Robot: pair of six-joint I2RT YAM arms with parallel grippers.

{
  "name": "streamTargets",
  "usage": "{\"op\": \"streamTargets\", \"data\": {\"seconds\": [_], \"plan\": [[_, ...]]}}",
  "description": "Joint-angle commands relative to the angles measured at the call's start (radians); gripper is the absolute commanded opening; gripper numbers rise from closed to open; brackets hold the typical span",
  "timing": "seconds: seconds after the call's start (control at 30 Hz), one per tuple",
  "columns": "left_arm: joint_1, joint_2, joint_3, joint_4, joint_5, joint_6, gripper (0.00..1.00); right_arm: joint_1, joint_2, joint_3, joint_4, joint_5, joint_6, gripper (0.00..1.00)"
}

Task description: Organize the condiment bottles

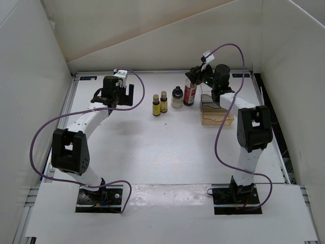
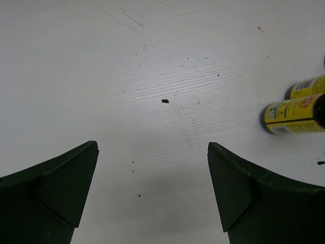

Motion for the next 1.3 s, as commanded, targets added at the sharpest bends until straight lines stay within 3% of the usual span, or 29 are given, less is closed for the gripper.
{"op": "streamTargets", "data": {"seconds": [0.0, 0.63, 1.27], "plan": [[0.006, -0.007, 0.036, 0.012, 0.013, -0.008, 1.0, 0.008, -0.001, 0.041, -0.012, 0.001, 0.006, 0.0], [0.006, -0.03, 0.022, 0.012, 0.03, -0.049, 1.0, 0.005, -0.082, 0.196, -0.094, 0.007, -0.108, 0.0], [0.006, -0.03, 0.016, 0.024, 0.05, -0.065, 1.0, -0.094, -0.165, 0.299, -0.07, 0.022, -0.08, 0.0]]}}
